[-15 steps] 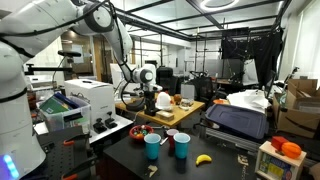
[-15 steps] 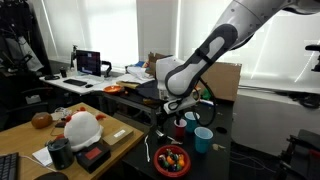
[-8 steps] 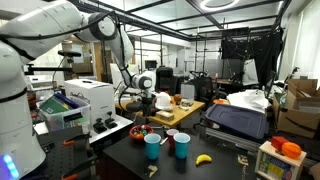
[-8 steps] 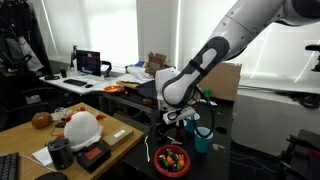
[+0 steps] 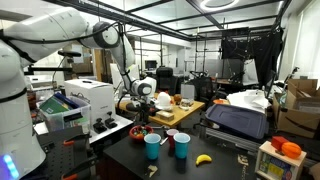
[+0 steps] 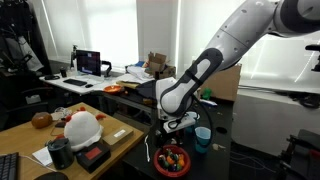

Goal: Pick up the white, orange , white-brown and green objects from the bowl and put them in the cup near the banana plush toy

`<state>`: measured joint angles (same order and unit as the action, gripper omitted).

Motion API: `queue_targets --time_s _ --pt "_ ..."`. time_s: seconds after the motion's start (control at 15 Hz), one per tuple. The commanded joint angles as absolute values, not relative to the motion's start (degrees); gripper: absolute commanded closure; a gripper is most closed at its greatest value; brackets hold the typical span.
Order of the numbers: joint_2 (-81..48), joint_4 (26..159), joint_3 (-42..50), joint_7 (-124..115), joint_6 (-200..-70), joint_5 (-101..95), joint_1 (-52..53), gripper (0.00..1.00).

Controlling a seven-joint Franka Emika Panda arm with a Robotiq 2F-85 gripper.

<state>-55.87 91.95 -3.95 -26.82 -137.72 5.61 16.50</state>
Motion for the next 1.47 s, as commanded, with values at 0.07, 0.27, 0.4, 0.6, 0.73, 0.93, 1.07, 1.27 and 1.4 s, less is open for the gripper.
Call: queue_targets --time_s 0.07,0.27,0.4,0.6,0.73,0.93,1.07,1.27,1.4 --pt "-58.98 88.56 -4.61 -23.52 -135.42 6.84 15.34 0.00" --pt "-60.42 87.09 -4.70 -22.71 -135.63 6.75 15.31 0.00" --pt "-61.02 86.12 -5.00 -21.91 -135.77 6.90 15.04 0.00" --pt "-61.46 85.15 -5.18 -20.85 -135.66 6.87 14.87 0.26" --pt "-61.44 85.13 -5.48 -20.03 -135.25 7.12 14.51 0.41" --pt "-60.73 86.53 -7.06 -18.68 -133.95 8.52 13.03 0.64" --pt "-60.17 87.52 -8.47 -17.79 -132.18 10.18 11.84 0.80" --pt "-59.08 88.68 -9.92 -16.21 -129.89 12.23 10.65 1.00" --pt "-58.41 89.07 -10.43 -15.35 -128.96 13.01 10.21 0.96"
